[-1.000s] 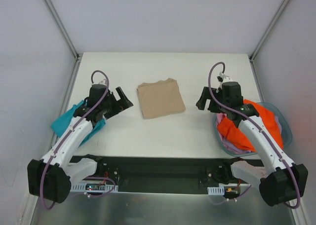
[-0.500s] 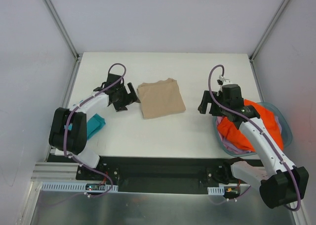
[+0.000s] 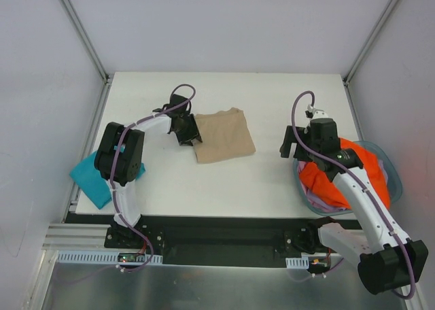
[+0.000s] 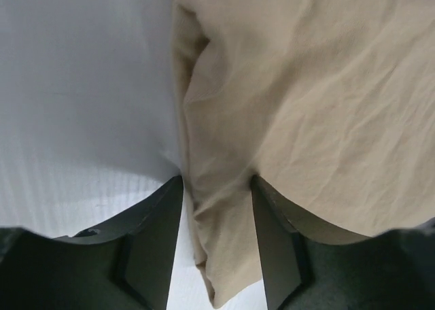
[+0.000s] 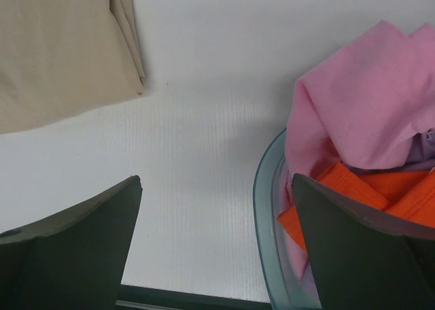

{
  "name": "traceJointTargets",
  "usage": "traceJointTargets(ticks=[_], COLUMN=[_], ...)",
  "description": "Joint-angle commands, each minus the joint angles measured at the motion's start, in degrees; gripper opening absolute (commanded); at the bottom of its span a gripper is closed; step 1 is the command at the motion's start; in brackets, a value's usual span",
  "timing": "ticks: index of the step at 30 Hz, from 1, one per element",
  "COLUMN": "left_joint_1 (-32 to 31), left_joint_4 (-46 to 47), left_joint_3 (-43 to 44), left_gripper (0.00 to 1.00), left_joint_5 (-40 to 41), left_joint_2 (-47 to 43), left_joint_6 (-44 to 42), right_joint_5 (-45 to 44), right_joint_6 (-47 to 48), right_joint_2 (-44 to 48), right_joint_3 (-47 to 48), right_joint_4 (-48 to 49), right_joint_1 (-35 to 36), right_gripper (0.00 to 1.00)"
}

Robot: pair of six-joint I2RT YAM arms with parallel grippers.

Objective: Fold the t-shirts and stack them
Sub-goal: Put the neatly folded tshirt into the corner of the board with the left arm

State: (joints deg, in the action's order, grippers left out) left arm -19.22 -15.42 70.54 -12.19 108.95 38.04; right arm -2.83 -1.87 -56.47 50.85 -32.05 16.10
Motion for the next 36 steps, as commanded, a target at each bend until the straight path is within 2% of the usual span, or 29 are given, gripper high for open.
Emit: traceJointTargets(ticks=[1, 2, 3, 5, 8, 10, 14, 15, 18, 20, 23, 25, 30, 36], left_joint_1=[-2.1, -2.5, -3.0, -3.3, -3.3, -3.4, -3.4, -3.4, -3.4, -3.3, -3.3, -3.3, -0.4, -0.3], left_joint_4=[-3.3, -3.4, -3.6, -5.4, -8.1, -10.0, -11.6, -13.0, -15.2, -20.1, -26.4, -30.2, -36.5, -39.6], left_joint_3=[4.7, 5.4, 6.5, 8.1, 10.6, 9.1, 0.6, -2.9, -9.8, -11.7, -14.5, -15.3, -13.7, -16.0], left_gripper=[0.40, 0.33, 0.19, 0.00, 0.00, 0.00, 0.00, 0.00, 0.00, 0.00, 0.00, 0.00, 0.00, 0.00], left_joint_5=[1.6, 1.6, 1.7, 2.0, 2.5, 3.8, 9.2, 10.6, 11.8, 11.8, 18.5, 26.1, 34.7, 36.4], left_joint_2=[3.6, 4.2, 5.4, 6.5, 6.5, 2.6, -8.4, -13.4, -23.0, -26.5, -30.7, -31.8, -33.1, -39.4], left_joint_6=[-2.0, -2.3, -3.1, -4.5, -10.9, -17.7, -28.6, -32.2, -38.5, -40.7, -43.2, -44.3, -49.2, -54.2], right_joint_5=[-1.8, -1.9, -2.4, -3.3, -4.9, -5.5, -5.2, -4.8, -3.6, -3.5, -3.3, -3.4, -6.0, -6.8], right_joint_6=[1.1, 1.0, 1.1, 1.3, 1.3, 1.4, 1.1, 1.2, 1.1, 1.1, 1.0, 1.1, 1.2, 1.2], right_joint_2=[1.8, 2.0, 2.1, 2.3, 2.9, 2.9, 2.9, 2.9, 2.6, 2.6, 2.8, 3.0, 3.7, 2.9], right_joint_3=[1.3, 1.1, 0.8, 0.7, 0.1, -0.1, -0.4, -0.4, -0.3, -0.3, -0.4, -0.8, -1.5, -2.2], right_joint_4=[-0.5, -0.5, -0.5, -0.6, -0.6, -0.3, 0.3, 0.8, 1.1, 1.4, 1.6, 2.1, 2.9, 4.6], right_joint_1=[-0.4, -0.4, -0.4, -0.5, -0.5, -0.6, -0.7, -0.7, -0.8, -0.8, -1.0, -1.0, -1.3, -1.6], right_gripper=[0.97, 0.97, 0.97, 0.97, 0.97, 0.97, 0.97, 0.97, 0.97, 0.97, 0.97, 0.97, 0.97, 0.97])
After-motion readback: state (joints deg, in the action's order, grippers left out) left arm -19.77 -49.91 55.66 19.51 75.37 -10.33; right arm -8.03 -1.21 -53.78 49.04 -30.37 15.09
